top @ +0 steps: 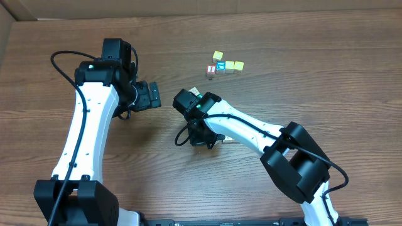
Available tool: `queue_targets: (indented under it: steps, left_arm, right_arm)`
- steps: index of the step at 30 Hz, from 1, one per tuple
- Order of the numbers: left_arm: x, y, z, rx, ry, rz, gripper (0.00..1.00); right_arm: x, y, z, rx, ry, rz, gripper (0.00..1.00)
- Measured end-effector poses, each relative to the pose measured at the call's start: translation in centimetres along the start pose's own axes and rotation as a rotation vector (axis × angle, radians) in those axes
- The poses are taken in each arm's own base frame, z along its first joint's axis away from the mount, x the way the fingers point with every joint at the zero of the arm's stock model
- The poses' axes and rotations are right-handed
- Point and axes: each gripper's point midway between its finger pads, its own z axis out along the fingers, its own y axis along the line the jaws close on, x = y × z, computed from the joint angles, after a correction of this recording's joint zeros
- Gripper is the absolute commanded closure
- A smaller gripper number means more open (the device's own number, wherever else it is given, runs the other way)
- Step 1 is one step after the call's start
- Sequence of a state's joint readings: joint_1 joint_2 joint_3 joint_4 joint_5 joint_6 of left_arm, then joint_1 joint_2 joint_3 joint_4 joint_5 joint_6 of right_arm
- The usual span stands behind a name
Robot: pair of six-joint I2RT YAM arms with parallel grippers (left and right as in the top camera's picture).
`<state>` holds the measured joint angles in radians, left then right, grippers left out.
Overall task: Flip 5 blocks
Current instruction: 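Set the P block down beside the D block and release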
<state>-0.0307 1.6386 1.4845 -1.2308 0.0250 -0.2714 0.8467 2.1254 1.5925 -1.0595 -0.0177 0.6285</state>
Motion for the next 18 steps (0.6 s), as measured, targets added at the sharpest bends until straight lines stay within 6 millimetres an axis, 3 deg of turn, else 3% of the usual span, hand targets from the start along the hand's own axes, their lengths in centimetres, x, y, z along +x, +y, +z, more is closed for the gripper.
queue_targets:
  steps: [18]
  left_arm:
    - [0.0,0.0,0.0,0.0,0.0,0.0,0.0]
  right_arm:
    - [-0.32,-0.36,-0.01,0.018,-0.016,0.002,0.95]
